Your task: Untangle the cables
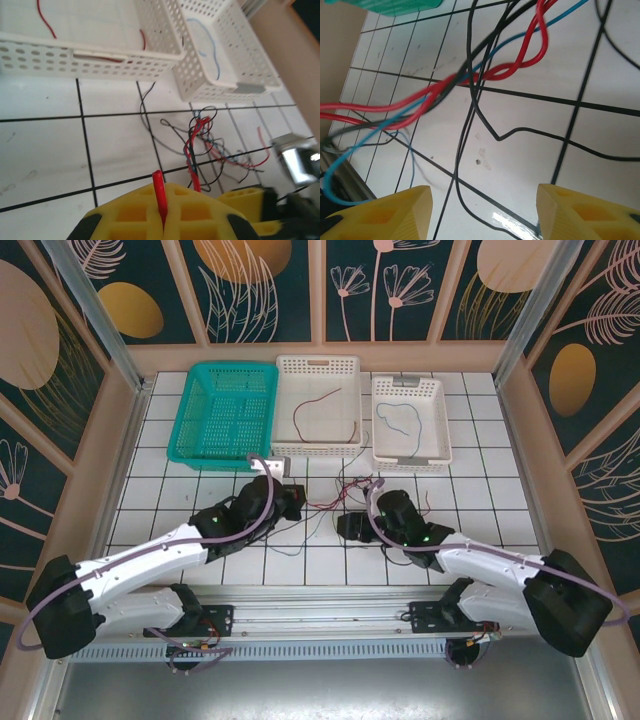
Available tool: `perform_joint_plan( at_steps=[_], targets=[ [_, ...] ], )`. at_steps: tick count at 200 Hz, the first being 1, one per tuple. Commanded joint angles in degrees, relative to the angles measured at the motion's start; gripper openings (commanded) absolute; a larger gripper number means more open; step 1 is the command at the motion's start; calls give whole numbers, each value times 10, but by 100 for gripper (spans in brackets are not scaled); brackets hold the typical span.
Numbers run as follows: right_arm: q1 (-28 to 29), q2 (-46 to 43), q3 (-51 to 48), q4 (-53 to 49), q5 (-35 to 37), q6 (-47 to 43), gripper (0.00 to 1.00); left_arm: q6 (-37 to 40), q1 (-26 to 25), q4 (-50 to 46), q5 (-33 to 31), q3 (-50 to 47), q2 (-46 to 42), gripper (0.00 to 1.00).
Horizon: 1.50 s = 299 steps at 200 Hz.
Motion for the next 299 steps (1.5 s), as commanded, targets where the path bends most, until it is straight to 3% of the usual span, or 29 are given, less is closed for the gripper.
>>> perform_joint_plan(
  at_steps=[1,80,120,161,220,269,282,299],
  targets=[
    [18,6,2,102,-23,-1,57,-17,3,-17,-4,19,-17,0],
    [44,62,19,116,16,-9,53,-43,2,-16,-8,29,-49,0],
    [56,-30,13,86,42,-14,53,-47,3,-20,-28,30,-57,0],
    [72,-104,6,71,-1,-33,56,-45,3,-15,-30,36,-47,0],
    [141,-8,31,154,25,-28,58,-48,3,-4,-28,46,-38,0],
    [156,51,47,223,80,-24,56,-55,3,-1,-29,42,-43,0],
    [156,62,45,246,86,-18,50,-56,3,0,-31,39,-46,0],
    [157,74,46,258,96,-14,33,-58,3,-1,-36,36,-51,0]
  ],
)
